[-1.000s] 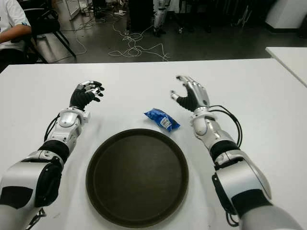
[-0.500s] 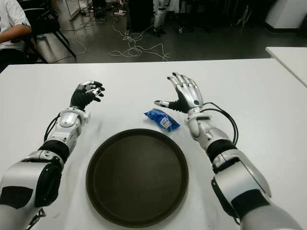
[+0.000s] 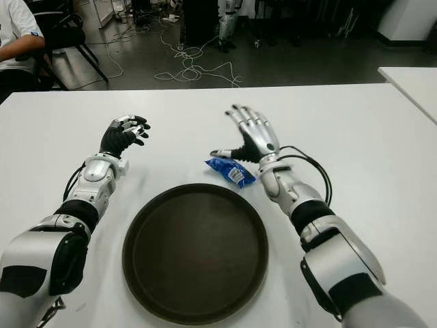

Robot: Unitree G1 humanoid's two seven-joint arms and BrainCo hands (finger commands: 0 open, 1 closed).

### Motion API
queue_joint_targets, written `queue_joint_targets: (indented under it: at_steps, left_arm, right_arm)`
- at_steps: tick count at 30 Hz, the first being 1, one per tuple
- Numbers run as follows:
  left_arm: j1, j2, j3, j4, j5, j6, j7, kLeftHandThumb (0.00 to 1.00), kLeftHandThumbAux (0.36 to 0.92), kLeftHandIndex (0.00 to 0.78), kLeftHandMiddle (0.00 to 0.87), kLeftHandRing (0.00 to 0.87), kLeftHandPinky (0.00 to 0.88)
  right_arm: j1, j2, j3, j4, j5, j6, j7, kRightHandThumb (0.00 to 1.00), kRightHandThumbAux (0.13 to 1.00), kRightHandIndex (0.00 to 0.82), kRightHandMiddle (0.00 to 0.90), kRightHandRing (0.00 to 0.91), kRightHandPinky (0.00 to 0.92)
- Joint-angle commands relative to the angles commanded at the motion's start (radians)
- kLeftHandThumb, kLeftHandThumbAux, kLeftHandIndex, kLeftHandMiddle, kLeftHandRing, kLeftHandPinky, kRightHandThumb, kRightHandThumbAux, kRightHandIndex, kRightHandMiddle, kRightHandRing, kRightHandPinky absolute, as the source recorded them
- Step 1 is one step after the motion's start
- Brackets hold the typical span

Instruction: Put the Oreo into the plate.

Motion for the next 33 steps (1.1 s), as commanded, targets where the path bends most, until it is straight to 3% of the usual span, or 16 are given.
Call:
queue_joint_targets:
  at_steps: [7,12,18,25,29,33]
  left_arm:
    - [0.000,0.000,0.003,0.001,-0.003,-0.001,-0.002,0.702,0.710,0.410,0.464,0.500,0.540]
    - [0.000,-0.001,0.003,0.002,-0.004,0.001,-0.004,0.702,0.710,0.410,0.450,0.488,0.532]
    - [0.000,0.001,-0.002,0.003,0.003,0.004,0.008,0.702,0.711,0.409,0.456,0.486,0.523]
    - [-0.001,0.004,-0.019,0.003,0.025,0.001,0.036,0.700,0.712,0.409,0.445,0.480,0.508]
    - [-0.001,0.003,-0.020,0.003,0.029,0.002,0.040,0.700,0.713,0.409,0.461,0.491,0.521]
    - [-0.001,0.001,-0.013,0.003,0.021,0.003,0.031,0.702,0.712,0.409,0.454,0.489,0.522]
  right_arm:
    - [-0.007,-0.001,0.008,0.009,-0.002,0.016,0.041,0.000,0.322,0.000,0.000,0.000,0.082]
    - [-0.014,0.004,0.023,0.012,-0.022,0.077,0.036,0.000,0.301,0.000,0.039,0.052,0.194]
    - [0.003,0.005,0.043,-0.072,-0.059,0.217,0.038,0.000,0.302,0.070,0.113,0.141,0.256]
    - [0.107,-0.014,0.056,-0.383,-0.142,0.463,0.120,0.000,0.305,0.109,0.160,0.213,0.275]
    - [0.141,-0.017,0.067,-0.493,-0.192,0.587,0.202,0.000,0.282,0.116,0.151,0.204,0.227]
    - [0.160,-0.017,0.077,-0.554,-0.227,0.664,0.263,0.000,0.264,0.114,0.127,0.174,0.182]
